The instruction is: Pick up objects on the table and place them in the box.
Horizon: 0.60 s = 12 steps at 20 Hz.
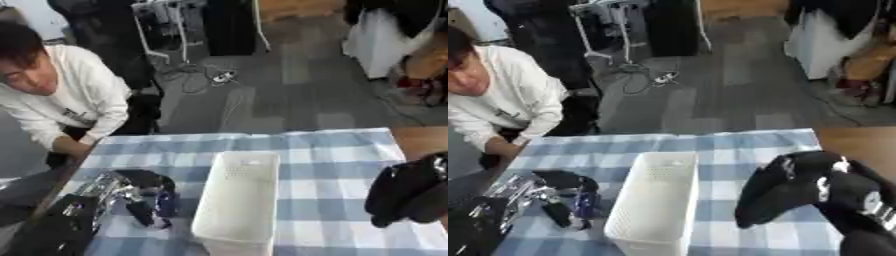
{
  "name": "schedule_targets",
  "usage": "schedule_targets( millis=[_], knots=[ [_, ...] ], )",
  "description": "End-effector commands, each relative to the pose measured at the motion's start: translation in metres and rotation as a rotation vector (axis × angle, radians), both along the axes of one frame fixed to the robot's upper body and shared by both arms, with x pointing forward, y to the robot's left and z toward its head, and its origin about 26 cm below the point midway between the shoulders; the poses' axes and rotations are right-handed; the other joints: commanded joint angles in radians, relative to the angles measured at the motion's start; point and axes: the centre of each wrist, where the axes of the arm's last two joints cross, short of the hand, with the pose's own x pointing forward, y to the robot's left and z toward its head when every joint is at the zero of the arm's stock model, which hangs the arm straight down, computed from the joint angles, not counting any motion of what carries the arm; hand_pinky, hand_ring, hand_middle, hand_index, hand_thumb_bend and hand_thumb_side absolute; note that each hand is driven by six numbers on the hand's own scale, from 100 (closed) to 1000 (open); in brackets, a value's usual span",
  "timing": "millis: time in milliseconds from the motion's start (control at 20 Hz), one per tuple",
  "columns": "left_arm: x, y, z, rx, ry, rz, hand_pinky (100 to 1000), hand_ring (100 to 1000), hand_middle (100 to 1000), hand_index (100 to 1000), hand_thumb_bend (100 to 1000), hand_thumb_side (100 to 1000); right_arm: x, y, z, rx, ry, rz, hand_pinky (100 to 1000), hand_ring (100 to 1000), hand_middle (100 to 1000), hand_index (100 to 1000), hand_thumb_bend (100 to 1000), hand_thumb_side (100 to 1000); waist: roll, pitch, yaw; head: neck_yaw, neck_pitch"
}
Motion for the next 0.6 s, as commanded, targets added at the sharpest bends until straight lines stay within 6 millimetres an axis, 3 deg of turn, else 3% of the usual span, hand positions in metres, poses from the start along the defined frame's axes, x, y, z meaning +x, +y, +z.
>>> schedule_targets(
  millis=[50,100,150,200,250,350,550,600],
  knots=[
    [-0.0010,0.0099,0.0121,-0.001,-0.039,0.041,465,595,665,716,219,580,-0.0041,0.0016,0.0069,0.004,-0.025,0.015,561,555,617,765,100,1000,-0.002,-0.014,0.004,0.011,0.008],
    [-0.0011,0.0103,0.0122,-0.007,-0.042,0.046,476,606,676,722,238,580,-0.0041,0.0014,0.0067,0.004,-0.025,0.014,561,555,617,765,100,1000,-0.002,-0.014,0.004,0.010,0.008],
    [-0.0011,0.0106,0.0122,-0.013,-0.043,0.050,378,509,580,651,100,573,-0.0040,0.0012,0.0065,0.003,-0.024,0.013,561,555,617,765,100,1000,-0.002,-0.015,0.005,0.008,0.007],
    [-0.0012,0.0108,0.0120,-0.019,-0.044,0.055,385,516,589,659,100,572,-0.0040,0.0011,0.0064,0.003,-0.024,0.013,561,556,617,765,100,1000,-0.002,-0.015,0.006,0.006,0.006],
    [-0.0013,0.0110,0.0118,-0.024,-0.045,0.060,333,470,534,589,100,585,-0.0040,0.0009,0.0063,0.002,-0.023,0.012,561,555,617,765,100,1000,-0.002,-0.015,0.007,0.004,0.004],
    [-0.0015,0.0115,0.0107,-0.032,-0.041,0.073,280,424,482,532,100,610,-0.0039,0.0007,0.0062,0.002,-0.023,0.012,561,555,616,765,100,1000,-0.003,-0.016,0.008,0.002,0.001],
    [-0.0017,0.0122,0.0089,-0.037,-0.013,0.100,167,328,390,446,100,545,-0.0038,0.0002,0.0058,0.000,-0.023,0.010,561,555,617,764,100,1000,-0.003,-0.017,0.011,-0.003,-0.006],
    [-0.0017,0.0124,0.0089,-0.036,-0.006,0.107,181,340,402,457,100,554,-0.0038,0.0001,0.0058,0.000,-0.023,0.009,561,555,617,764,100,1000,-0.003,-0.017,0.011,-0.004,-0.008]
  ],
)
